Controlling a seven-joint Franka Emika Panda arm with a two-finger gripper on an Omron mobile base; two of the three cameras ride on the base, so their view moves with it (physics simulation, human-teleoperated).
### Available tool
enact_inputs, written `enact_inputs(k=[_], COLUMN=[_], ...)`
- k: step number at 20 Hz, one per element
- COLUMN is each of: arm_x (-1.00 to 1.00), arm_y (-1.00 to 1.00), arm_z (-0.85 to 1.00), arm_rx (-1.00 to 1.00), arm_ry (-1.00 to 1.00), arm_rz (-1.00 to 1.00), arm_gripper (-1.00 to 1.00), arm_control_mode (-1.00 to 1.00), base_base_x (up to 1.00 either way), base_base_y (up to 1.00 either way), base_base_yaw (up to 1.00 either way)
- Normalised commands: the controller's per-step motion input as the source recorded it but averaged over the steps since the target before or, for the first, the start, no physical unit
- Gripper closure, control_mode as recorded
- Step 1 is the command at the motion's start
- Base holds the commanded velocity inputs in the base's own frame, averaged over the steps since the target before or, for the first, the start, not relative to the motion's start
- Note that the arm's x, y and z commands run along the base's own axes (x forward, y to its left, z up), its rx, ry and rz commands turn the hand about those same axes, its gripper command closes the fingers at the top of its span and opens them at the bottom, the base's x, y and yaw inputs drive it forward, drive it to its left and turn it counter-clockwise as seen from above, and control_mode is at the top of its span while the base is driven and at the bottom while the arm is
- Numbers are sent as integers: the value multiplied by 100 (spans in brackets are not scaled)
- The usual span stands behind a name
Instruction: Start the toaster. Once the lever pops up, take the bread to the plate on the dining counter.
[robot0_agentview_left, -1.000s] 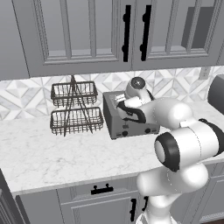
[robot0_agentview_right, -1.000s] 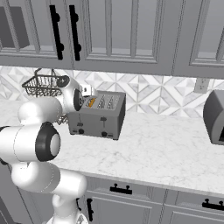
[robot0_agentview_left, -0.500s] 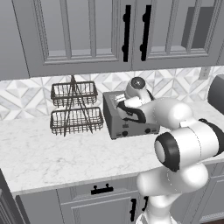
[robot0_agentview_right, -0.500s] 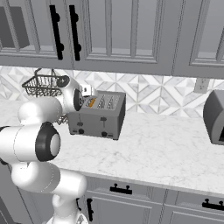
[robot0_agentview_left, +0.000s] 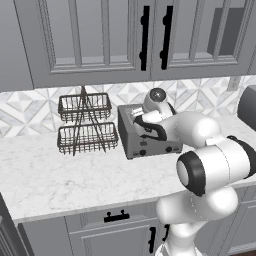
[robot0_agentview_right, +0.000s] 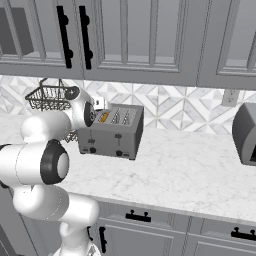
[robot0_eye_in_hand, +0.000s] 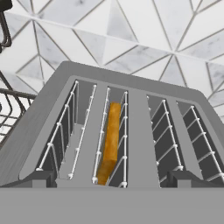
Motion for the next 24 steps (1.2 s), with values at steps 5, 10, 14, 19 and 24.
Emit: enact_inputs(k=[5, 10, 14, 19, 24], arm_x=[0, 0, 0, 0, 0], arm_y=[0, 0, 0, 0, 0], arm_z=[0, 0, 0, 0, 0], arm_rx=[0, 0, 0, 0, 0], arm_ry=[0, 0, 0, 0, 0], arm_rz=[0, 0, 0, 0, 0], arm_gripper=[-100, -100, -100, -100, -100], arm_control_mode=[-100, -100, -100, -100, -100], base_base_x=[0, 0, 0, 0, 0], base_base_y=[0, 0, 0, 0, 0], base_base_yaw=[0, 0, 0, 0, 0])
